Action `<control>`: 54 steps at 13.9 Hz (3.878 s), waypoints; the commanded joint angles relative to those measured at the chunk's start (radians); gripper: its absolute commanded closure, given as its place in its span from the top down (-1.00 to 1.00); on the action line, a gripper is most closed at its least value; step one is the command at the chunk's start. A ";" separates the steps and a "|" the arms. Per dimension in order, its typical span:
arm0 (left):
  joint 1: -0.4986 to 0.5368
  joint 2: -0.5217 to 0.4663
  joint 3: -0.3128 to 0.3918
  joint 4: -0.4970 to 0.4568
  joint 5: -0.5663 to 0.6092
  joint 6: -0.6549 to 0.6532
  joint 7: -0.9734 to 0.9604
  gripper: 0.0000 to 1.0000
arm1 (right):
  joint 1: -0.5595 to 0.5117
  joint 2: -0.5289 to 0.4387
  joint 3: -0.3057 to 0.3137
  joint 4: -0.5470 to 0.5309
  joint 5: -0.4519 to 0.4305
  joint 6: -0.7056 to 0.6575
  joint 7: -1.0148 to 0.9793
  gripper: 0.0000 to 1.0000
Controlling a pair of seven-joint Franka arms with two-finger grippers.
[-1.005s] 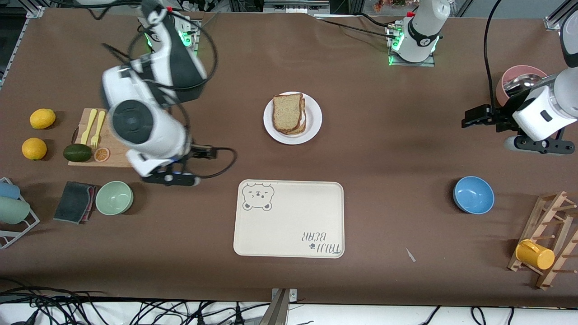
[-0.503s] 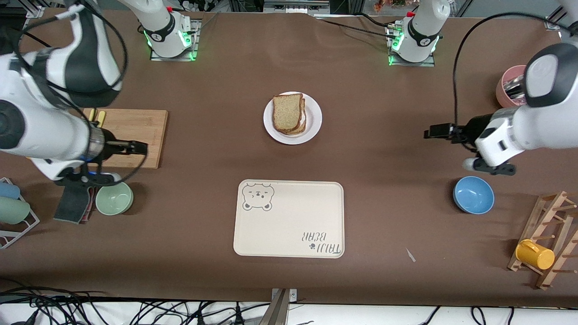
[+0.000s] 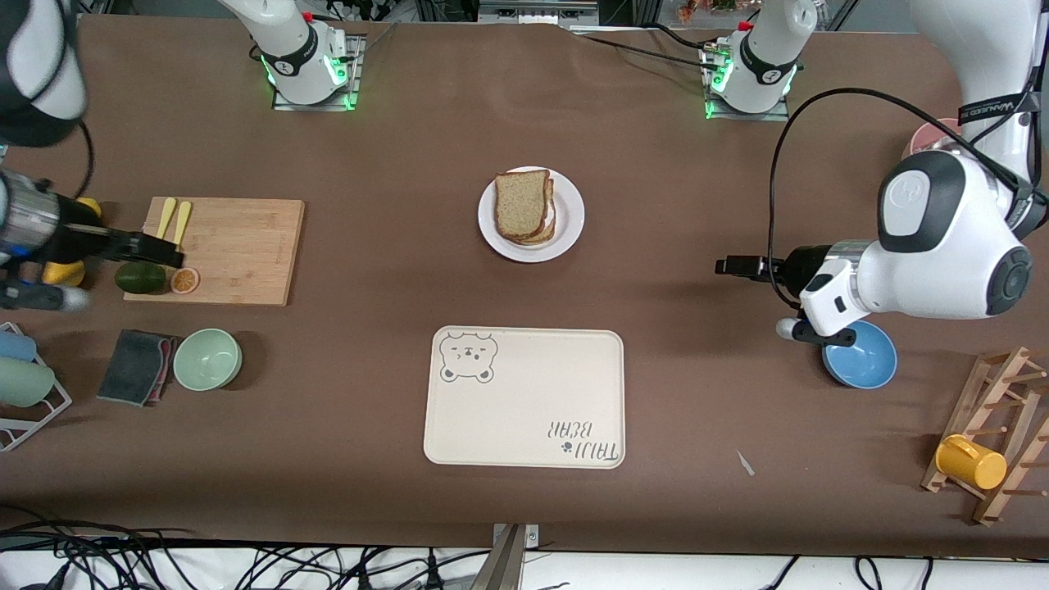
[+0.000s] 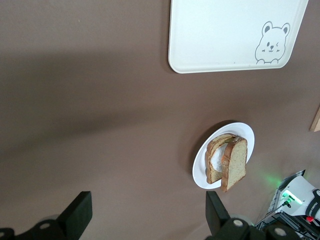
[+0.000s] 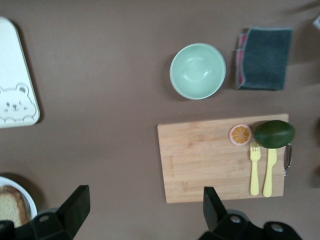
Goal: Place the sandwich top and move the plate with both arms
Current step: 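Move the left gripper toward the plate while the right gripper withdraws, then lower the left gripper and grasp the white plate rim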
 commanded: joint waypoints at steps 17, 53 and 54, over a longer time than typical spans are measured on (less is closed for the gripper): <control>-0.031 0.006 -0.116 -0.380 -0.435 0.315 0.247 1.00 | -0.039 -0.270 0.079 -0.257 -0.067 0.100 -0.001 1.00; -0.166 0.070 -0.174 -0.655 -0.900 0.591 0.883 0.93 | -0.039 -0.270 0.084 -0.255 -0.061 0.085 0.008 1.00; -0.181 0.076 -0.174 -0.655 -0.929 0.591 0.888 0.93 | -0.039 -0.270 0.084 -0.255 -0.059 0.085 0.008 1.00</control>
